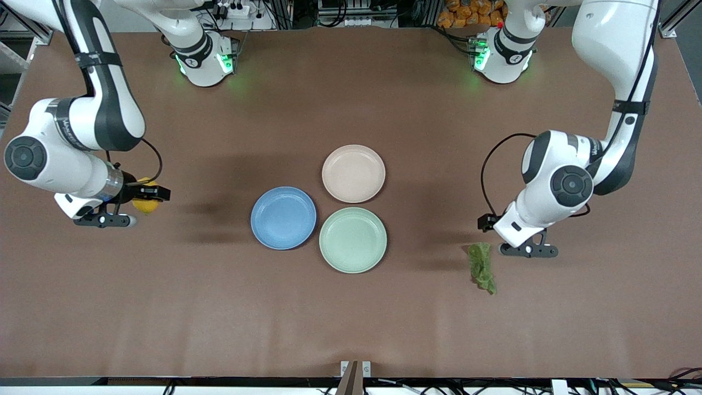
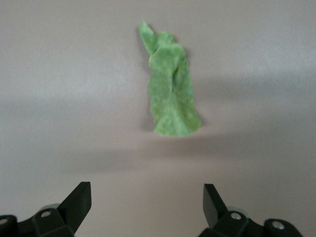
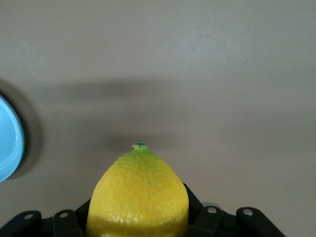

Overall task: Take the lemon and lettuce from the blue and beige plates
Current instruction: 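Release the lettuce on the table and raise the left gripper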

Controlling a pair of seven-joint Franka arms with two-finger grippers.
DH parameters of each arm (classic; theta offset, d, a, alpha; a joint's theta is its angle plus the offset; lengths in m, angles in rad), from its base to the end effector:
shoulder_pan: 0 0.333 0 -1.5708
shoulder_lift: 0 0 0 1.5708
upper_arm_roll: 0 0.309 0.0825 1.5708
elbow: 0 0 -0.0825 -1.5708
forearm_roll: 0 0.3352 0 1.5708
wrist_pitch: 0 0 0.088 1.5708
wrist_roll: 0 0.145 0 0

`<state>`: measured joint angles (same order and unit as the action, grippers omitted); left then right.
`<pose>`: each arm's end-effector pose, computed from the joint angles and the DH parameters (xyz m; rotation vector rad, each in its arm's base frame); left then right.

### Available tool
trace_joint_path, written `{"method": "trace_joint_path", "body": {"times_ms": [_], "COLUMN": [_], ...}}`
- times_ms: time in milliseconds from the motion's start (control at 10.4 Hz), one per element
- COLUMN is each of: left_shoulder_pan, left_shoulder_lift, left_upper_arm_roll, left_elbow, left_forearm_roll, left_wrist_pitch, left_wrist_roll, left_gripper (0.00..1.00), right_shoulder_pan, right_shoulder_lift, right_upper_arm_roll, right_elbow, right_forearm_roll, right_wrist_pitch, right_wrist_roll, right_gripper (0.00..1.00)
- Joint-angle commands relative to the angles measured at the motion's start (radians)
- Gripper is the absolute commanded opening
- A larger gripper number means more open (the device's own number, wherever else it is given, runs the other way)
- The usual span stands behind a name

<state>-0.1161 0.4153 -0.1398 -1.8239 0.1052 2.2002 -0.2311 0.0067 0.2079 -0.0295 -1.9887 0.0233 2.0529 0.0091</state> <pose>0.5804 -0.1398 0.2933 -3.1042 0.1203 0.0405 0.5308 -0.0097 0.3328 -3.1181 0.0686 0.2241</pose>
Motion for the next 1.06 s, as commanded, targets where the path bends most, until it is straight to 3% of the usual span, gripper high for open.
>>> {"method": "trace_joint_path", "body": {"times_ms": [0, 289, 578, 964], "left_shoulder_pan": [0.033, 0.042, 0.042, 0.079], "left_shoulder_lift": [-0.168, -0.283, -0.39, -0.417], "left_upper_arm_roll": [-0.012, -0.015, -0.02, -0.061], "left_elbow": [-0.196, -0.311, -0.409, -0.364], "left_forearm_roll": [-0.031, -0.085, -0.088, -0.091], "left_wrist_pitch": [0.027, 0.023, 0.009, -0.025], "left_wrist_roll": [-0.002, 0.001, 0.003, 0.01], "left_gripper": [1.0, 1.0, 1.0, 1.0], "right_shoulder_pan": [-0.01, -0.016, -0.019, -0.019], "right_shoulder_lift": [-0.027, -0.006, 0.056, 0.146], "right_upper_arm_roll": [-0.012, -0.017, -0.017, -0.017], "right_elbow": [-0.111, -0.219, -0.239, -0.245], "right_forearm_roll": [0.032, 0.032, 0.047, 0.05], "right_wrist_pitch": [0.12, 0.311, 0.406, 0.536], "right_wrist_roll": [-0.031, -0.047, -0.047, -0.047], "right_gripper": [0.0, 0.0, 0.0, 0.0]}}
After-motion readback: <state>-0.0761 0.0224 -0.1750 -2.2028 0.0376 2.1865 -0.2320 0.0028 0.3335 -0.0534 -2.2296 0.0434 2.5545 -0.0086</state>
